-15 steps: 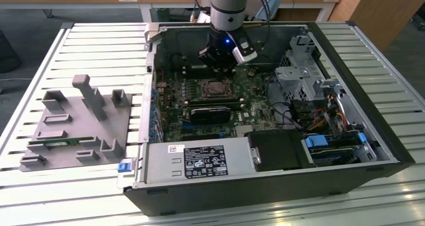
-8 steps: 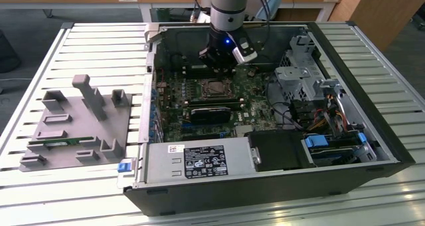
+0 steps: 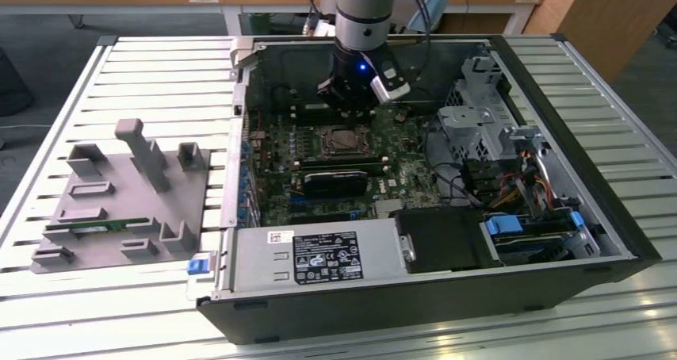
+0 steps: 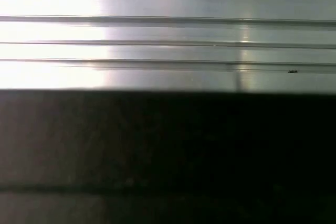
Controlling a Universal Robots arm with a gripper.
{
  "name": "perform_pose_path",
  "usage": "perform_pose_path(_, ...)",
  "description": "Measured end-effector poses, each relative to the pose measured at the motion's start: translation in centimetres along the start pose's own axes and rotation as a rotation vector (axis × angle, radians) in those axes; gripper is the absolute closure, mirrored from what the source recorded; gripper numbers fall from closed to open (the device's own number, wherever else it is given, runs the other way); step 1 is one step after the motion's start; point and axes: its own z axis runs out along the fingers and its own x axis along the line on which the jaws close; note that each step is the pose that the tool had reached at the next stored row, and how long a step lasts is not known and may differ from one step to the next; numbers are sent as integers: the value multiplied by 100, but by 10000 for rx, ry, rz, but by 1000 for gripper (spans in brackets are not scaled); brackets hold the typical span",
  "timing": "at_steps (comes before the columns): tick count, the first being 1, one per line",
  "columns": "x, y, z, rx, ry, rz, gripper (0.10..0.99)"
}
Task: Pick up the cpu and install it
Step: 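Install the first cpu locking lever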
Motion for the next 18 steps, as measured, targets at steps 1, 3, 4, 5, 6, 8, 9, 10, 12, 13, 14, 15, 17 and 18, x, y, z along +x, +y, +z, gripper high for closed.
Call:
perform_pose_path(1, -2, 1, 6, 4, 0, 2, 980)
perform_pose_path(3, -6, 5, 18, 5, 1, 2, 980)
perform_pose_path(4, -9, 9, 23, 4, 0, 3, 980)
perform_pose_path(5, -10, 12, 27, -1, -2, 1, 980)
perform_pose_path(6, -11, 15, 30, -4, -3, 1, 980)
perform_pose_path(8, -11, 20, 30, -7, -3, 0, 980)
perform_pose_path(9, -11, 21, 30, -12, -3, 0, 980)
perform_pose_path(10, -10, 22, 28, -12, -3, 0, 980)
perform_pose_path(12, -12, 28, 13, -23, -10, -1, 980)
perform_pose_path(13, -13, 31, -1, -32, -17, -1, 980)
perform_pose_path(14, -12, 30, -24, -20, -8, -1, 980)
perform_pose_path(15, -11, 30, -47, -15, -4, 0, 980)
perform_pose_path(17, -11, 31, -90, -16, -5, 1, 980)
perform_pose_path(18, -11, 31, -106, -15, -5, 1, 980)
